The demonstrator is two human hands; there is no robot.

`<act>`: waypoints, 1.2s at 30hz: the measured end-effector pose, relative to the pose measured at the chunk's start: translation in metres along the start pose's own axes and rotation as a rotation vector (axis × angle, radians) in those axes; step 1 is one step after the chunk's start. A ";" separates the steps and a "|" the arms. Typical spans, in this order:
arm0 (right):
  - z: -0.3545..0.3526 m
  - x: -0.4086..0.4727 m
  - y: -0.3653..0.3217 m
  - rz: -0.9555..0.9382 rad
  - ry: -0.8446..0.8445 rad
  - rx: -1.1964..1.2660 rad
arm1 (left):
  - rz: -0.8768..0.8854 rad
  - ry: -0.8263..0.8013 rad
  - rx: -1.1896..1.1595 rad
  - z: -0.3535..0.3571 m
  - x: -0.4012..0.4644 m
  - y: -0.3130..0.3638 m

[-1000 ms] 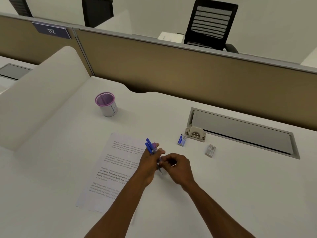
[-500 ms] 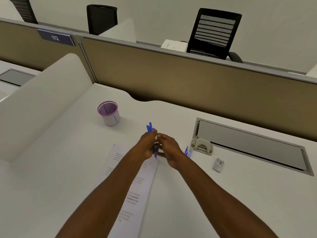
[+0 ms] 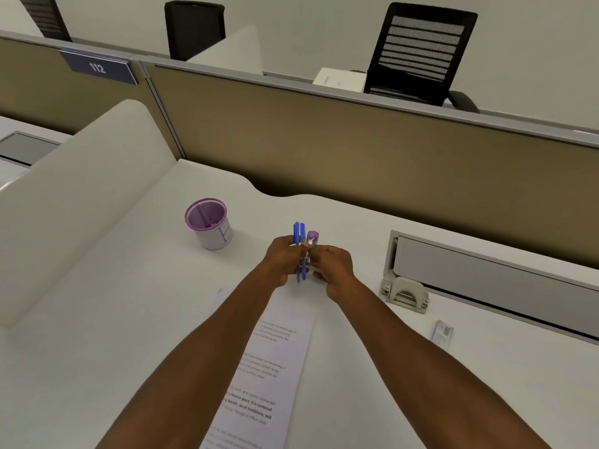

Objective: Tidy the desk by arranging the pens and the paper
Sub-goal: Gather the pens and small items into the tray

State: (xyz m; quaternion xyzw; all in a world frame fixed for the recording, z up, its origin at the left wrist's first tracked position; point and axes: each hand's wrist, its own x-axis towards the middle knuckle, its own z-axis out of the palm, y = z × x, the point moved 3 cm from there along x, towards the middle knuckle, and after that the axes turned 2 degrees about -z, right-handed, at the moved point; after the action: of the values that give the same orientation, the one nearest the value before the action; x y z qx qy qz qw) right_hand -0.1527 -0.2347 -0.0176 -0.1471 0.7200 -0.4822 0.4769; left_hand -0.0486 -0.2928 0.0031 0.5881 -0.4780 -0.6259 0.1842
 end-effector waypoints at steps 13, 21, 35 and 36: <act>-0.005 0.026 -0.001 -0.227 0.245 -0.395 | 0.194 0.352 0.561 -0.004 0.030 -0.003; -0.005 0.034 0.003 -0.229 0.258 -0.425 | 0.282 0.350 0.617 -0.003 0.032 -0.008; 0.007 0.032 0.007 -0.238 0.251 -0.419 | 0.383 0.337 0.540 -0.011 0.032 -0.015; 0.007 0.030 0.008 -0.239 0.251 -0.409 | 0.381 0.343 0.536 -0.011 0.032 -0.016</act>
State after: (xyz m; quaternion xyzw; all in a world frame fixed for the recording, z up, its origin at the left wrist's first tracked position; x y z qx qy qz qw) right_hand -0.1602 -0.2554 -0.0412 -0.2636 0.8335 -0.3938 0.2840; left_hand -0.0409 -0.3154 -0.0260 0.6122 -0.6880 -0.3256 0.2142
